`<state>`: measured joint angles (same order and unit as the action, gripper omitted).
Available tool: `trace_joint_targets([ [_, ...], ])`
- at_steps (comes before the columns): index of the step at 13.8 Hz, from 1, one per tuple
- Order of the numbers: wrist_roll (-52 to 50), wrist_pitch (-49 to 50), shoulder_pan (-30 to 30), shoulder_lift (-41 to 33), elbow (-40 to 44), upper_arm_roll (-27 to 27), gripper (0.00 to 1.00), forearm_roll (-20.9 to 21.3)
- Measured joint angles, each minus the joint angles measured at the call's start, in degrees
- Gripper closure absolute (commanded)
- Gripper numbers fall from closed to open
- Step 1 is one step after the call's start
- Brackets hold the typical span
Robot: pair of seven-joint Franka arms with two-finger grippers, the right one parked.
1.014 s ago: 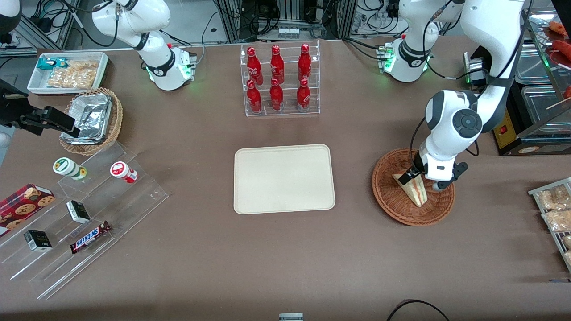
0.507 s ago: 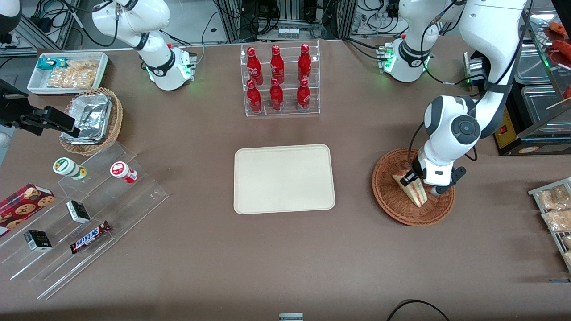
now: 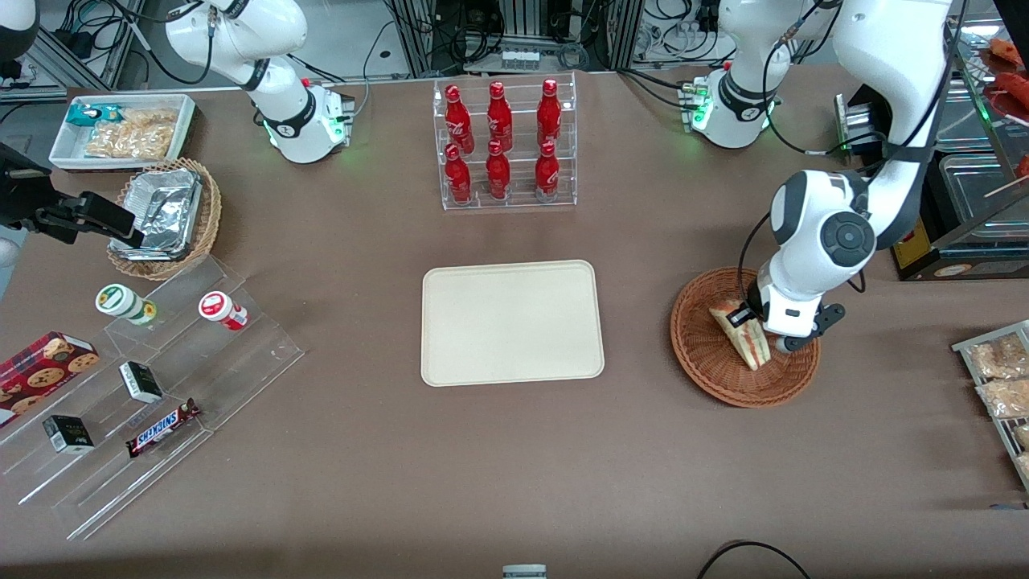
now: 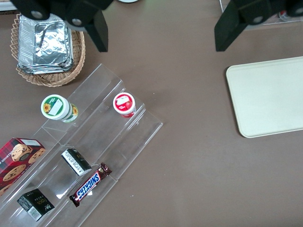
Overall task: Place sandwich from basket to tray
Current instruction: 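Lift the sandwich out of the basket and carry it over the tray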
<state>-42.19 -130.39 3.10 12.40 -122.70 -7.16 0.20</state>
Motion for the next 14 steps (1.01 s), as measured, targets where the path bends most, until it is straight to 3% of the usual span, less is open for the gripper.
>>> trace_joint_targets([
  [4,1.5,13.5,2.6,-0.6,9.0,-0.4,0.91,0.0],
  [11,2.4,13.9,14.9,4.6,14.6,-1.5,0.91,-0.4],
  [14,2.4,12.6,18.0,9.3,18.8,-3.8,0.91,-2.8],
])
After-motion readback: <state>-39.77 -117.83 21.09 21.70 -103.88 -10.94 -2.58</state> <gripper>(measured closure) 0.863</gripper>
